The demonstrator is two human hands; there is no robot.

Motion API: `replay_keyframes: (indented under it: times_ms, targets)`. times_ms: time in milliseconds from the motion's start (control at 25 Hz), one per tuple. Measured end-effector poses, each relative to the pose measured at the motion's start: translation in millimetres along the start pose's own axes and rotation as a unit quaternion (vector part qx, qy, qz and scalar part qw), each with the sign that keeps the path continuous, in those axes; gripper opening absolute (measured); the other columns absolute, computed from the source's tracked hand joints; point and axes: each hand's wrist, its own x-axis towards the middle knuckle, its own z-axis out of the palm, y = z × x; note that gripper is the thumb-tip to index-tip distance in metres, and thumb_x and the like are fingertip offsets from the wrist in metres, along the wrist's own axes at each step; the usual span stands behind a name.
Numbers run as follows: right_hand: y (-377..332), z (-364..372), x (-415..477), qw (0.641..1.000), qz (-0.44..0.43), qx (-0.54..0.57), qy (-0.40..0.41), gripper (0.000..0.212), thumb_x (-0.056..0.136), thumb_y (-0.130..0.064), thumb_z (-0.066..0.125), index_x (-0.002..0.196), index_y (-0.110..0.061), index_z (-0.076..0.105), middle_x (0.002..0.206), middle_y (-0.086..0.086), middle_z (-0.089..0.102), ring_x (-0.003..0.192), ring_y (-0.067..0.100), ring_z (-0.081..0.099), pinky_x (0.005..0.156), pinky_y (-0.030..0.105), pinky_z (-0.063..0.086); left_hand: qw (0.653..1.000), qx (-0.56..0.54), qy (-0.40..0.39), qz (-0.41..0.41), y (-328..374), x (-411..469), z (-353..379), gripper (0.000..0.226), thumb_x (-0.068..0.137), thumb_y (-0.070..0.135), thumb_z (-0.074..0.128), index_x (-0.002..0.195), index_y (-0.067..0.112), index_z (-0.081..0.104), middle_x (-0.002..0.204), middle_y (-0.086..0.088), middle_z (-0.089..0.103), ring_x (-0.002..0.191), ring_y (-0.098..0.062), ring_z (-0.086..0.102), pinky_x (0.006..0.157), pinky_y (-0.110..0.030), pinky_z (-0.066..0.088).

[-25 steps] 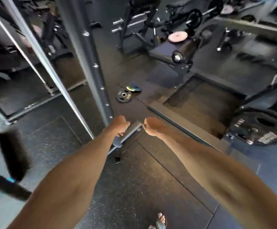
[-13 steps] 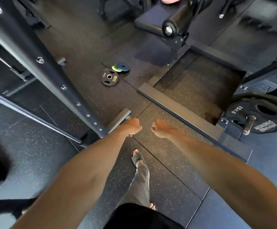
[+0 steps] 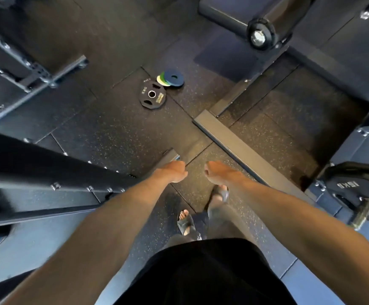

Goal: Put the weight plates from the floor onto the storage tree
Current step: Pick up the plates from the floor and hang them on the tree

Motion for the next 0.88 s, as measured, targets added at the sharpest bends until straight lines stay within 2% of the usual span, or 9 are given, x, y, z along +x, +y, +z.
replay_keyframes:
  times_ms: [120, 240, 360, 480, 600, 680, 800, 880]
  targets:
    - [8, -43, 70, 1.0, -0.005, -0.005, -0.027, 0.028, 0.091, -0.032, 0.036, 0.07, -0.014, 0.042, 0.073, 0.007, 0.052, 0.073, 0.028, 0.055, 0.069, 0.036, 0.044, 0.999, -0.018, -0.008, -0.031, -9, 45, -44, 0.041, 0.101, 0.035, 0.043, 0.127, 0.006, 0.054, 0.134, -0.018, 0.057, 0.12, -0.038, 0.056, 0.092, -0.041, 0.046]
    - [6, -97, 136, 0.998, -0.041, 0.005, -0.055, 0.019, 0.094, -0.023, 0.04, 0.078, -0.014, 0.045, 0.089, 0.017, 0.062, 0.081, 0.035, 0.06, 0.072, 0.038, 0.049, 0.994, -0.07, 0.021, -0.076, -15, 83, -99, 0.039, 0.101, 0.031, 0.043, 0.126, 0.004, 0.055, 0.131, -0.021, 0.059, 0.119, -0.038, 0.058, 0.092, -0.04, 0.047]
    - [-2, -144, 185, 0.993, -0.089, -0.022, -0.079, 0.018, 0.093, -0.015, 0.044, 0.091, -0.005, 0.059, 0.101, 0.024, 0.065, 0.094, 0.038, 0.063, 0.078, 0.04, 0.049, 0.984, -0.13, 0.037, -0.117, -24, 114, -142, 0.036, 0.1, 0.032, 0.045, 0.122, 0.006, 0.056, 0.127, -0.022, 0.061, 0.116, -0.039, 0.058, 0.092, -0.042, 0.047]
    - [-12, -187, 232, 0.988, -0.105, -0.043, -0.101, 0.016, 0.09, -0.012, 0.047, 0.079, -0.01, 0.058, 0.087, 0.022, 0.061, 0.087, 0.036, 0.062, 0.071, 0.034, 0.044, 0.967, -0.195, 0.063, -0.149, -38, 141, -177, 0.033, 0.098, 0.029, 0.046, 0.117, 0.006, 0.058, 0.121, -0.022, 0.064, 0.108, -0.039, 0.061, 0.088, -0.043, 0.049]
    - [-26, -226, 277, 0.986, -0.113, -0.053, -0.107, 0.022, 0.094, -0.014, 0.048, 0.095, -0.003, 0.067, 0.101, 0.025, 0.068, 0.099, 0.037, 0.066, 0.076, 0.034, 0.046, 0.955, -0.229, 0.061, -0.178, -55, 172, -214, 0.033, 0.098, 0.03, 0.046, 0.118, 0.008, 0.058, 0.119, -0.019, 0.064, 0.108, -0.038, 0.062, 0.088, -0.043, 0.05]
    - [-36, -247, 311, 0.986, -0.115, -0.063, -0.104, 0.027, 0.095, -0.018, 0.047, 0.102, 0.0, 0.066, 0.108, 0.025, 0.068, 0.104, 0.039, 0.065, 0.08, 0.037, 0.049, 0.948, -0.25, 0.058, -0.186, -74, 198, -234, 0.034, 0.098, 0.032, 0.045, 0.119, 0.008, 0.058, 0.12, -0.019, 0.064, 0.11, -0.038, 0.061, 0.088, -0.042, 0.048]
    - [-54, -276, 372, 0.985, -0.11, -0.085, -0.099, 0.028, 0.098, -0.023, 0.045, 0.108, -0.005, 0.065, 0.112, 0.02, 0.068, 0.105, 0.036, 0.064, 0.084, 0.039, 0.051, 0.948, -0.266, 0.031, -0.173, -111, 243, -261, 0.037, 0.101, 0.032, 0.039, 0.122, 0.008, 0.058, 0.123, -0.02, 0.063, 0.111, -0.038, 0.061, 0.086, -0.04, 0.048]
    - [-67, -296, 411, 0.986, -0.094, -0.087, -0.103, 0.023, 0.096, -0.022, 0.047, 0.105, -0.008, 0.065, 0.11, 0.017, 0.068, 0.102, 0.034, 0.065, 0.079, 0.035, 0.05, 0.934, -0.307, 0.022, -0.18, -137, 271, -283, 0.036, 0.099, 0.031, 0.04, 0.124, 0.01, 0.056, 0.125, -0.019, 0.062, 0.112, -0.039, 0.06, 0.09, -0.042, 0.048]
